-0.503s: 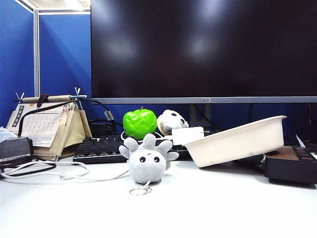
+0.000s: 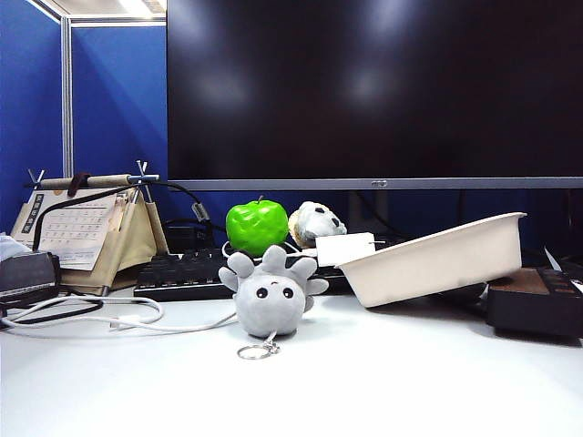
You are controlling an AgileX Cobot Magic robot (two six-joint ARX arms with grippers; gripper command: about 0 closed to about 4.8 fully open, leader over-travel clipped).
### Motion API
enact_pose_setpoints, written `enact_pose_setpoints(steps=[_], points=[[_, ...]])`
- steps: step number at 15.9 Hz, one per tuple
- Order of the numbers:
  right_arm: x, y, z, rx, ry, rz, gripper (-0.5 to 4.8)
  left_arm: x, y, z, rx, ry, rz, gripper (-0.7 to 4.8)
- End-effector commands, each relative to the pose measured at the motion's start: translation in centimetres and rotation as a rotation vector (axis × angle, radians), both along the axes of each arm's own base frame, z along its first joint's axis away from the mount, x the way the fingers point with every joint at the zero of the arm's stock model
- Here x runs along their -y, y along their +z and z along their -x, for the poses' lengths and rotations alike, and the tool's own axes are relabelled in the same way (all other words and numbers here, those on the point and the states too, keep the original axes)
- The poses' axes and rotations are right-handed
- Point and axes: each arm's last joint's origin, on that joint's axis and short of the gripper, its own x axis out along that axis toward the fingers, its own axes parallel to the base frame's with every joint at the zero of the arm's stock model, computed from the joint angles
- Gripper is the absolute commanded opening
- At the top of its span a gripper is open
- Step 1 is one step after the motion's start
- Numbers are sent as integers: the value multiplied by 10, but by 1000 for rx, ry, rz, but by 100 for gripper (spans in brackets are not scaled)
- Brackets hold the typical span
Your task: Place the tilting octopus upright.
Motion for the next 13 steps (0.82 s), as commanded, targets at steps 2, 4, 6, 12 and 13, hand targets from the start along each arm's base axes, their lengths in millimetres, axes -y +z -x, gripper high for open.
enact_pose_setpoints(steps=[2,4,6,12,13], points=[[-3,8,2,59,110,-69,-1,2,11,1,76,-68,92,-6],[-7,18,5,74,230,-47,-1,3,17,4,91,-116,94,-6],[-9,38,12,79,275,-40,-1,3,28,7,109,-122,123,-6],[-14,106,53,52,325,-37,-1,1,85,39,91,-103,183,-6],[-15,117,61,69,344,-29,-1,1,98,49,99,-104,183,-6]])
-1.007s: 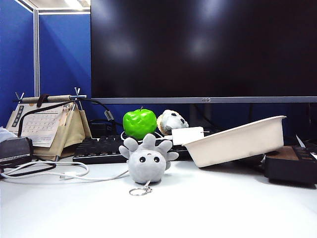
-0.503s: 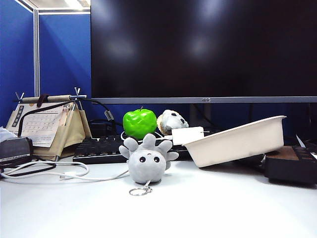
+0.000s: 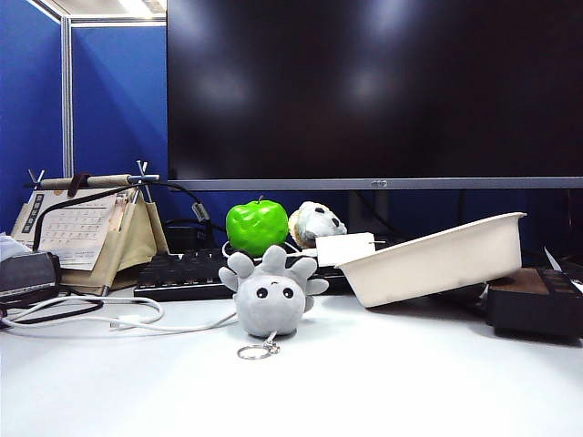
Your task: Place the tilting octopus upright.
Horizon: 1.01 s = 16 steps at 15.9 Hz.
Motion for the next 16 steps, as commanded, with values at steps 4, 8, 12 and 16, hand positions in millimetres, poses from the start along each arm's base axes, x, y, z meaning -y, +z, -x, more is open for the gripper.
enact_pose_setpoints(steps=[4,8,12,16], points=[[-6,52,40,136,106,37,-2,-1,75,53,100,-33,19,-6],[-8,73,35,34,202,38,-2,2,115,45,13,-137,-5,-6],[-5,92,-8,-194,221,14,-2,12,127,-20,-217,-408,2,-6],[-4,96,-64,-431,410,-53,-2,19,104,-76,-502,-551,62,-6]])
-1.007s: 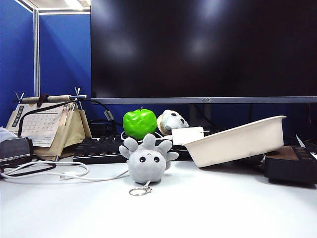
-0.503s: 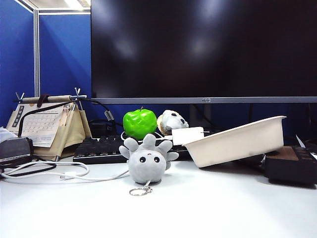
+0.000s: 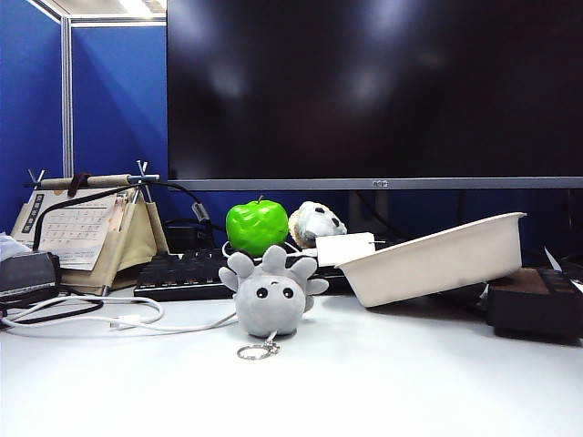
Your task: Place the tilting octopus upright.
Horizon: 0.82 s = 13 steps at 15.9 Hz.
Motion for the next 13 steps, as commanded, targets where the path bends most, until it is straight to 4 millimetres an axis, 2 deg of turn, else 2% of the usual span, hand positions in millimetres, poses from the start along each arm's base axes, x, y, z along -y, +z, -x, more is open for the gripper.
enact_pose_setpoints(steps=[1,3,6,8,10,13], points=[[-1,-6,-32,-150,93,-36,-2,10,-16,-30,-160,-97,6,-6],[-11,-20,-51,-292,166,-40,-2,25,-23,-44,-205,-180,-9,-6],[-42,-38,-75,-424,320,1,-1,61,-35,-55,-229,-264,-97,-6],[-63,-54,-89,-473,333,106,-1,85,-45,-62,-162,-267,-251,-6],[-80,-72,-102,-513,353,173,-2,99,-59,-73,-155,-244,-380,-6],[-90,-96,-116,-579,331,216,-1,114,-83,-90,-238,-274,-435,-5]])
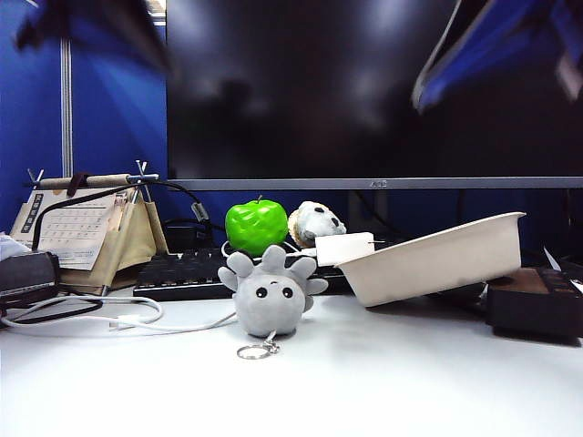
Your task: Place the tilting octopus upright.
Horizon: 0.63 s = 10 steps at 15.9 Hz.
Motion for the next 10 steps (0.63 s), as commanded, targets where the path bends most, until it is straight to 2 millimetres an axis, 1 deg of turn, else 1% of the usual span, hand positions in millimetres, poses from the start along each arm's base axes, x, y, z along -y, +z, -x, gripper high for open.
enact_pose_setpoints(steps=[1,3,5,7,9,10], points=[[-8,-17,-13,-17,-6,36,-1,12,-19,-16,-50,-12,-52,-5],[-10,-26,-20,-54,-7,53,-1,19,-31,-24,-86,-27,-64,-5],[-19,-37,-27,-83,19,60,-1,27,-45,-36,-103,-27,-76,-5],[-23,-44,-33,-93,23,62,-1,31,-51,-42,-107,-27,-78,-5],[-25,-48,-37,-99,34,52,0,32,-53,-44,-101,-23,-79,-2],[-25,-48,-37,-93,33,51,0,32,-52,-45,-89,-23,-71,15]])
